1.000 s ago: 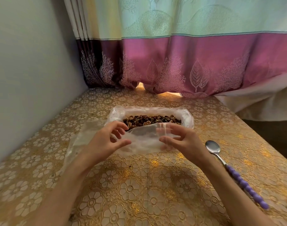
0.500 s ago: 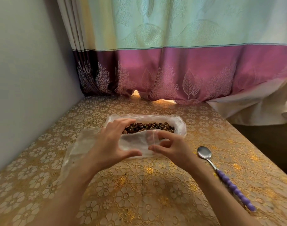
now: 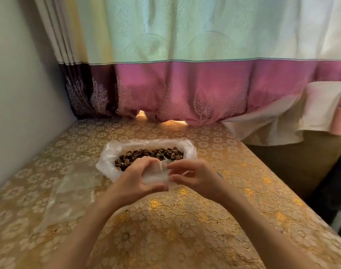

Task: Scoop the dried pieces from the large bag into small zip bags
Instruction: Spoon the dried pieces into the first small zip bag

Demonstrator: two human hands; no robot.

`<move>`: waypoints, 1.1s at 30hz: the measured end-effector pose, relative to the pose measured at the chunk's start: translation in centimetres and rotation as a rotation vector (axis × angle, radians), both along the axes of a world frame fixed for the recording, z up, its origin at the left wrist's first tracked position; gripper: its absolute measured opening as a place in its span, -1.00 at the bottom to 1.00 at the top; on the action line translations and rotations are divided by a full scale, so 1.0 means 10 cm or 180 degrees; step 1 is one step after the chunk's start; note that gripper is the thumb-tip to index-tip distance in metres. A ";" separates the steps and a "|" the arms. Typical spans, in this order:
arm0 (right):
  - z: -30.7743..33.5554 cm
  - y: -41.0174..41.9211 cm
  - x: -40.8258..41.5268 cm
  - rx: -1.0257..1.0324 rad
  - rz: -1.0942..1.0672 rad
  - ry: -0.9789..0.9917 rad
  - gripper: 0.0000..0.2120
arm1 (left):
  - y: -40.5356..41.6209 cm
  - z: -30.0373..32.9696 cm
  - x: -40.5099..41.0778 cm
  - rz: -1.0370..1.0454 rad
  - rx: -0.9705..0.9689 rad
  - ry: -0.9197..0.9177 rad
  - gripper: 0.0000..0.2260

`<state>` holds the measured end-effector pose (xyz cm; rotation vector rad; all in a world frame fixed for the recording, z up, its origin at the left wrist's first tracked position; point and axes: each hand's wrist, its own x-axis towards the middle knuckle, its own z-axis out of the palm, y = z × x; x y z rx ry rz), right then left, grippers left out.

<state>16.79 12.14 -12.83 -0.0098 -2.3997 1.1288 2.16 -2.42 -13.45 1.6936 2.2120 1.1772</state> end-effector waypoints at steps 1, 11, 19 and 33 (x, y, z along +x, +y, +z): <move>-0.01 0.04 0.06 0.0003 -0.0116 -0.0028 -0.80 | -0.01 -0.03 0.01 0.0100 0.0036 0.0012 -0.37; -0.26 0.38 0.70 0.0516 -0.2392 -0.1887 -0.70 | -0.13 -0.11 0.03 0.0693 0.0647 -0.0338 -0.26; -0.25 0.25 0.87 0.0564 -0.2536 -0.2448 -0.72 | -0.16 -0.13 0.00 0.0642 0.0798 -0.0310 -0.31; -0.07 0.17 0.29 -0.1992 -0.1711 0.0307 -0.84 | -0.26 0.02 -0.15 0.0819 0.1229 -0.0474 -0.28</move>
